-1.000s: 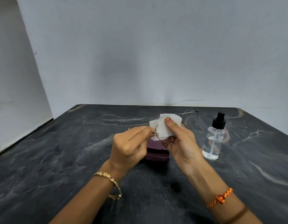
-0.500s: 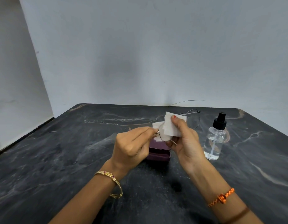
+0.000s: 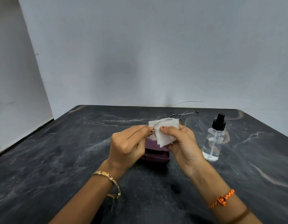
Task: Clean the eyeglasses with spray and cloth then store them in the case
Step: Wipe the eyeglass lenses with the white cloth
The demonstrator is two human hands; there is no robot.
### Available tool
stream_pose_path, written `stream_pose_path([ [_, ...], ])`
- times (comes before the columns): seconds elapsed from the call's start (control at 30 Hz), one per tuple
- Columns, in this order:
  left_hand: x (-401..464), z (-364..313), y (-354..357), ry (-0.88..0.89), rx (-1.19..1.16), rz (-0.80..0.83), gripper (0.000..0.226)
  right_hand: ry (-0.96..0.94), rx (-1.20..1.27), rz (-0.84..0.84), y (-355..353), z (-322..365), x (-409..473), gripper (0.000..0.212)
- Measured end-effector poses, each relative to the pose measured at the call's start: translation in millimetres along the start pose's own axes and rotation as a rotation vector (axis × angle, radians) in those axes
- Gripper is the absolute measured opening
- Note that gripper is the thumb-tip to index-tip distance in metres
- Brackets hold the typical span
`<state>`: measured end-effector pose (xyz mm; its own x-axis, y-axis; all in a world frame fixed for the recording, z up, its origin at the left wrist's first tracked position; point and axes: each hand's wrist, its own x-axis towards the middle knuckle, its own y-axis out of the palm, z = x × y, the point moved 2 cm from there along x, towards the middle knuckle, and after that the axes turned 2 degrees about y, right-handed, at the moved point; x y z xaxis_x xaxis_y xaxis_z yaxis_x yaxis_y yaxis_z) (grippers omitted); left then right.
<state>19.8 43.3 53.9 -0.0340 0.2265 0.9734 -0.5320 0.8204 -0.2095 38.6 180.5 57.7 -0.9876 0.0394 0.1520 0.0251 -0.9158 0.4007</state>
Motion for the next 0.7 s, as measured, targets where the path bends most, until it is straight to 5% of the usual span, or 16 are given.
stream_pose_path([
  [0.2, -2, -5, 1, 0.049, -0.006, 0.048, 0.009, -0.003, 0.064, -0.119, 0, 0, -1, 0.012],
  [0.43, 1, -1, -1, 0.011, 0.002, 0.045, 0.017, -0.031, -0.041, -0.009, 2, 0, 0, 0.032],
  [0.7, 6, 5, -7, -0.043, 0.011, 0.014, 0.016, -0.014, 0.024, 0.066, 4, 2, 0, 0.014],
])
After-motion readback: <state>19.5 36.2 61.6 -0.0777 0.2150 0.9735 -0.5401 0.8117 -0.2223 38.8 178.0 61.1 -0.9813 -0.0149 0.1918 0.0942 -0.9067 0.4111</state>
